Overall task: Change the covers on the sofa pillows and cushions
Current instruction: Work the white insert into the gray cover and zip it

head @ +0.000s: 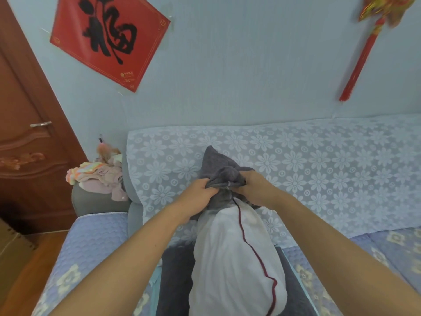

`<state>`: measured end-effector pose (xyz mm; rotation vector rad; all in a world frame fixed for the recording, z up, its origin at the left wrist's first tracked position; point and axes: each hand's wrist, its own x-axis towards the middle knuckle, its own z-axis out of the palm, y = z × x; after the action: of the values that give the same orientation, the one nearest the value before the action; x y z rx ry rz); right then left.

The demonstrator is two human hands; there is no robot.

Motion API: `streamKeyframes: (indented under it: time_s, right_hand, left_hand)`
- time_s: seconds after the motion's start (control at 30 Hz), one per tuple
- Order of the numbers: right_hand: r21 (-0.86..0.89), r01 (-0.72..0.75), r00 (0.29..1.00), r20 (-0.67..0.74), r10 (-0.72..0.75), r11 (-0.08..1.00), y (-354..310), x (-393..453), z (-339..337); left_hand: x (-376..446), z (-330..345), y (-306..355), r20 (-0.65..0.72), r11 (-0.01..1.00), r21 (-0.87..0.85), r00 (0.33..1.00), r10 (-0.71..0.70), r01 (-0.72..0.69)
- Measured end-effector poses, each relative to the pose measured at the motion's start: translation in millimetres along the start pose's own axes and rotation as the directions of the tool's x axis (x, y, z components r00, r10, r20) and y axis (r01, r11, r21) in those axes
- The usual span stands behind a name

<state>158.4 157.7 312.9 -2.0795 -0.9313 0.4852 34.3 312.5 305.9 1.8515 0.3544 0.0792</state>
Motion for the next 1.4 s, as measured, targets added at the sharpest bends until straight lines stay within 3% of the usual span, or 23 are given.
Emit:
streamKeyframes:
  time_s: [0.07,0.17,0.2,0.3,0.37,0.43,0.47,0.53,0.6,0.7,0.77,0.87,0.97,1.0,1.07,1.17,1.27,1.33,1.4]
  right_hand:
    - [0.11,-0.085,0.994,0.074,0.077,0.99,2,-1,-3]
    - [0.12,-0.167,0.969,0.205,0.14,0.978,1,-4,-6]
    - [0.121,-0.173,0.959,0.248,0.139,0.978,1,-5,-6]
    - [0.187,-0.209,0.914,0.386,0.124,0.96,-2,-9,-7]
    - [0.18,-0.214,0.879,0.464,0.109,0.96,-4,-10,-8]
    - [0.119,-0.173,0.913,0.391,0.114,0.978,-3,-7,-6]
    - [0.118,-0.156,0.943,0.315,0.112,0.981,-3,-5,-6]
    - [0.207,-0.145,0.976,0.189,0.106,0.967,-2,-4,-7]
    - [0.306,-0.141,0.981,0.172,0.091,0.941,-3,-8,-10]
    - [0.388,-0.175,0.969,0.231,0.088,0.905,-2,-11,-8]
    - [0.407,-0.216,0.954,0.283,0.102,0.888,1,-9,-5]
    - [0.376,-0.27,0.921,0.368,0.124,0.886,-1,-11,-1]
    - [0.39,-0.343,0.878,0.457,0.144,0.854,-2,-16,0]
    - [0.407,-0.355,0.872,0.468,0.141,0.842,-1,-16,0]
    - [0.432,-0.362,0.882,0.445,0.153,0.826,0,-16,2]
    - [0.468,-0.317,0.925,0.346,0.158,0.825,1,-13,5]
    - [0.455,-0.246,0.958,0.245,0.146,0.856,-5,-11,5]
    - [0.483,-0.221,0.969,0.204,0.136,0.848,-4,-11,1]
    - [0.505,-0.221,0.966,0.233,0.115,0.834,1,-14,-2]
  left_hand:
    - [-4,-8,2,0.135,0.999,0.032,0.99,-0.036,0.032]
    - [-7,-23,4,0.326,0.967,0.255,0.941,-0.096,0.01]
    - [-2,-28,2,0.293,0.96,0.278,0.952,-0.092,0.007]
    - [9,-28,-4,0.015,0.987,0.163,1.0,-0.003,0.0]
    - [12,-16,-6,-0.174,0.995,0.098,0.984,0.049,-0.032]
    - [9,-1,-10,-0.267,1.0,0.019,0.964,0.017,-0.012]
    - [6,3,-11,-0.243,0.999,-0.041,0.97,-0.029,0.019]
    - [2,5,-13,-0.071,0.966,-0.224,0.987,-0.147,0.128]
    - [-1,-1,-12,0.106,0.918,-0.319,0.971,-0.214,0.237]
    - [-2,-17,-10,0.283,0.939,-0.226,0.94,-0.192,0.26]
    - [-2,-23,-7,0.304,0.965,-0.152,0.939,-0.16,0.213]
    - [3,-19,-6,0.087,0.994,0.098,0.995,-0.056,0.047]
    - [4,-8,-8,-0.077,0.907,0.416,0.991,0.109,-0.068]
    - [3,-7,-12,-0.108,0.893,0.447,0.986,0.123,-0.063]
    - [1,-8,-17,-0.129,0.933,0.36,0.99,0.058,-0.008]
    - [-5,-8,-11,-0.055,0.99,0.003,0.989,-0.139,0.14]
    - [-8,-12,-6,0.215,0.869,-0.403,0.953,-0.215,0.287]
    - [-13,-12,-1,0.339,0.844,-0.413,0.918,-0.206,0.342]
    - [-14,-10,2,0.324,0.892,-0.326,0.923,-0.206,0.314]
